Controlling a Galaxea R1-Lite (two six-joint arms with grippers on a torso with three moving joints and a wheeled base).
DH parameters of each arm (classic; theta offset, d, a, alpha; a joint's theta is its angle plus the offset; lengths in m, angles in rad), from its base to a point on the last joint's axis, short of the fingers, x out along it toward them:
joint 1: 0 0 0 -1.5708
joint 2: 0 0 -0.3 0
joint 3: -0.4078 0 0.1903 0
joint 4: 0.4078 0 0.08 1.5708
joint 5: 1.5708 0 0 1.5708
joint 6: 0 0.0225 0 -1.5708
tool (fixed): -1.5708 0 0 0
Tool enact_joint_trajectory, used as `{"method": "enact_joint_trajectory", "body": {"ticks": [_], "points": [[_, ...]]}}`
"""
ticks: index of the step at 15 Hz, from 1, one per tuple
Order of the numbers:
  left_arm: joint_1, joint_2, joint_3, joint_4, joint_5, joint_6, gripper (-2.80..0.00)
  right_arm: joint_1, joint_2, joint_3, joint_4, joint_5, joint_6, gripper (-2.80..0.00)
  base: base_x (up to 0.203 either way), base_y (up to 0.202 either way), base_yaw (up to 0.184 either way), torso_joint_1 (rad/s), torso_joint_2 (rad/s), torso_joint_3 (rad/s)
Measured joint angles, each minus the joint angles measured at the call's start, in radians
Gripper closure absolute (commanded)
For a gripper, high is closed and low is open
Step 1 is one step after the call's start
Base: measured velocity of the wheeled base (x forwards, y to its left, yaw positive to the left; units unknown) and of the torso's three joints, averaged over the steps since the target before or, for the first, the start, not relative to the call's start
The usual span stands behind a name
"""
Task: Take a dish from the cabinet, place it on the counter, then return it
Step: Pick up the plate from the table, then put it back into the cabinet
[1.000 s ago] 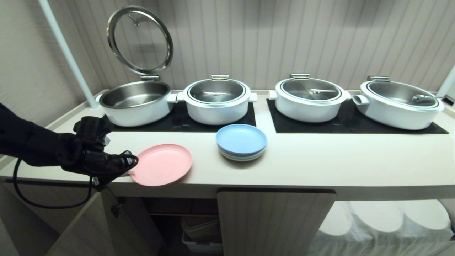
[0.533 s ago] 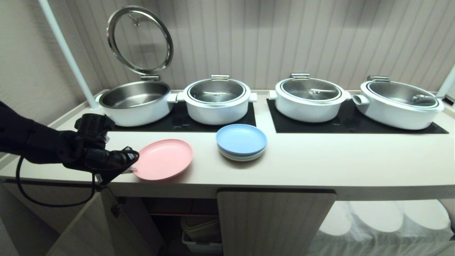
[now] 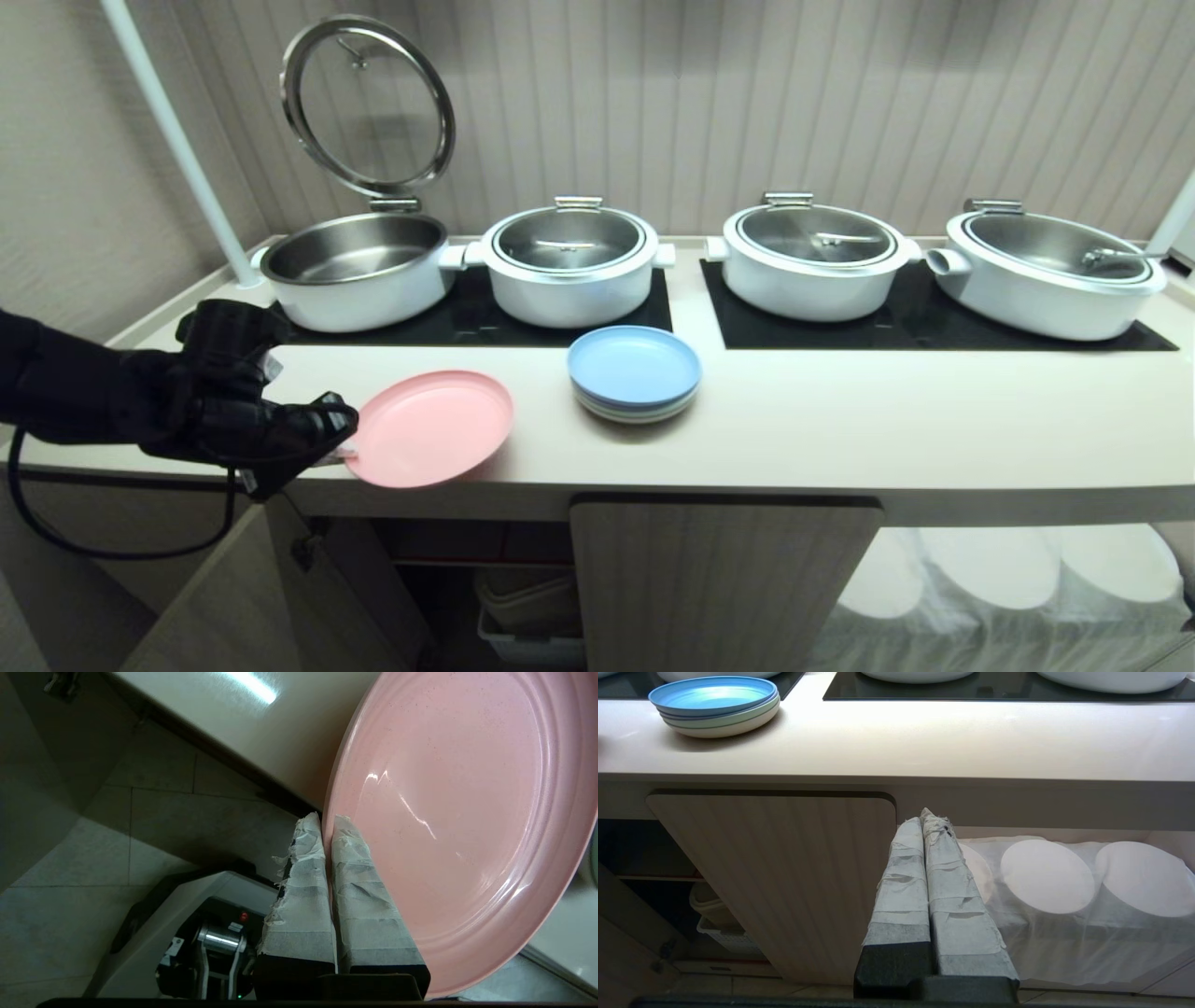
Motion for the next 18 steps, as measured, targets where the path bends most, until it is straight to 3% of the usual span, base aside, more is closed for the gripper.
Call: {"method": "enact_joint_trajectory", "body": {"ticks": [3,11,18], "points": [[0.002,-0.074,0.1,0.001,-0.013,0.06,0.0,0.0,0.0,0.0,0.0,0.0,0.0,0.0,0.0,0.0,0.0,0.0,0.0,0.0],[0.005,-0.297,0.287,0.053,-0.078,0.123,0.0,0.0,0.0,0.0,0.0,0.0,0.0,0.0,0.0,0.0,0.0,0.0,0.0,0.0],[0.015,-0.477,0.369,0.201,-0.126,0.209,0.0,0.0,0.0,0.0,0.0,0.0,0.0,0.0,0.0,0.0,0.0,0.0,0.0,0.0]]}}
